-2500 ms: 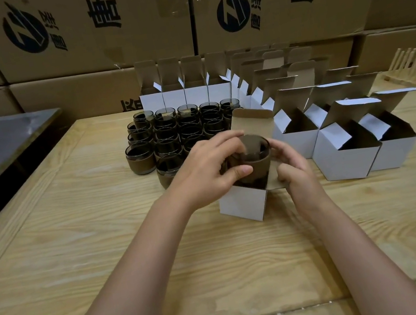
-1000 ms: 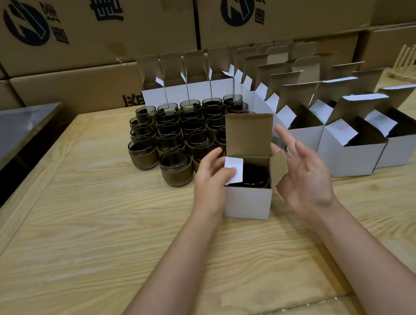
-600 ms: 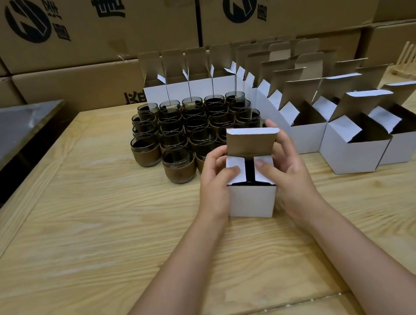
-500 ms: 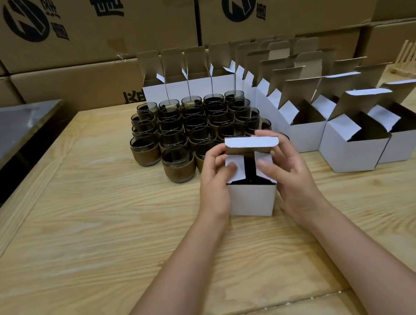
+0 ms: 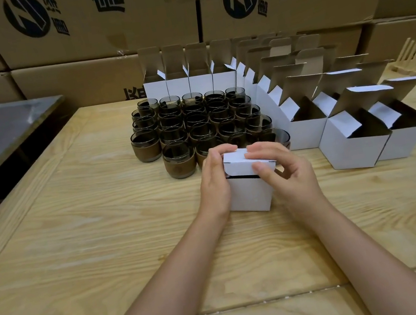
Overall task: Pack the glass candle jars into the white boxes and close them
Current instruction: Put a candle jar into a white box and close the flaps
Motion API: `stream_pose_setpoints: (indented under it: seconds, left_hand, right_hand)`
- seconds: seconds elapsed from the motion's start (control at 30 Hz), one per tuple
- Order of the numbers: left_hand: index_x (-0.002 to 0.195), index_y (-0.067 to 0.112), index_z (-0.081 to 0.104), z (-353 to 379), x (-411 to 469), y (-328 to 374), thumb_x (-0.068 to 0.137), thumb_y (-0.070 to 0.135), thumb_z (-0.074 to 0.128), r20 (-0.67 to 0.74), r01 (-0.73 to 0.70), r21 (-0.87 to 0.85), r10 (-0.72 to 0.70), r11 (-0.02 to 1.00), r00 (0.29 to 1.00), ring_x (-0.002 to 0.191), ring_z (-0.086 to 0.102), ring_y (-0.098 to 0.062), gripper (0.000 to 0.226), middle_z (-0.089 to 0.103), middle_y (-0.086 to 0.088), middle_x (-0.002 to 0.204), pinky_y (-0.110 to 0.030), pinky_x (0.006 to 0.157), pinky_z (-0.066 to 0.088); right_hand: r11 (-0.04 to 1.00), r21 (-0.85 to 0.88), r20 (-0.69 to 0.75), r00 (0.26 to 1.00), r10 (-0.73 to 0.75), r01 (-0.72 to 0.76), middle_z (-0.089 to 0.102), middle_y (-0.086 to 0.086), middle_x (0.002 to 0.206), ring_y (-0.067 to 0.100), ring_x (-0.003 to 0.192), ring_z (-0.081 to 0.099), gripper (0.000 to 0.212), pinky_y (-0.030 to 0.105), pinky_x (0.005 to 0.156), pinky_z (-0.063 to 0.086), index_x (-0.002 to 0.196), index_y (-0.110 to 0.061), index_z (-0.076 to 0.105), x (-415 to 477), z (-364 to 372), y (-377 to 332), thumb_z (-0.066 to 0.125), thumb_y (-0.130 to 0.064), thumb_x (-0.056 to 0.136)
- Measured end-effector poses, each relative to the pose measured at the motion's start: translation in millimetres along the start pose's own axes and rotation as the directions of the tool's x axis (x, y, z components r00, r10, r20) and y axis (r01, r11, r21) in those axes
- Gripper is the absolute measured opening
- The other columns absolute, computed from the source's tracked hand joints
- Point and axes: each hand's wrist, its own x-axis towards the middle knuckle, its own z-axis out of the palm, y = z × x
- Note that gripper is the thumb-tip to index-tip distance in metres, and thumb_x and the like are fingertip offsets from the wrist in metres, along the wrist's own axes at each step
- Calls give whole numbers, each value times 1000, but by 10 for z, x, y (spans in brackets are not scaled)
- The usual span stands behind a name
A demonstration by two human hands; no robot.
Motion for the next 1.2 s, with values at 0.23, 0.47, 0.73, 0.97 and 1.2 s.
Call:
stream_pose_setpoints:
  seconds: [0.23, 0.47, 0.73, 0.97, 1.2]
  left_hand:
    - [90, 26, 65, -44, 1, -8, 87, 44, 39, 83, 12, -29, -10, 1000, 997, 118, 48, -25, 32, 59, 1, 112, -49, 104, 38]
    - [101, 23, 66, -175, -11, 25, 74, 25, 56, 198, 51, -46, -41, 998, 979, 121, 48, -24, 29, 50, -12, 129, -40, 103, 41]
    - [93, 11, 70, -228, -43, 70, 88, 27, 57, 207, -493, 466, 451, 735, 868, 115, 55, -15, 21, 62, -1, 118, -37, 100, 38]
    - [81, 11, 70, -572, -169, 123, 75, 62, 65, 501, -653, 756, 597, 50, 626, 86, 67, -22, 51, 70, -5, 98, -37, 79, 48]
    - [83, 6, 62, -1457, -188, 203, 69, 52, 52, 294, -338, 941, 431, 28, 853, 83, 65, -30, 49, 66, -11, 95, -40, 83, 37]
  right_hand:
    - [1000, -4, 55, 998, 5, -5, 60, 4, 119, 9, 117, 53, 23, 28, 91, 45, 97, -21, 70, -18, -5, 41, 63, -1, 87]
    - [994, 78, 162, 984, 67, -81, 56, 2, 125, 10, 123, 49, 30, 22, 98, 40, 102, -15, 71, -6, -69, 68, 46, -12, 85]
    - [901, 317, 211, 948, 238, -296, 58, -9, 132, 9, 129, 47, 42, 32, 102, 40, 113, -8, 64, 12, -185, 98, 35, 7, 88]
    - [959, 190, 189, 967, 172, -208, 53, -8, 138, 5, 132, 42, 50, 30, 107, 36, 131, -27, 49, -64, -7, 55, 49, -13, 82]
    - [970, -230, 307, 940, 147, -76, 50, -25, 130, 5, 135, 34, 47, 39, 112, 30, 135, -39, 42, -159, 134, 98, 47, -30, 90]
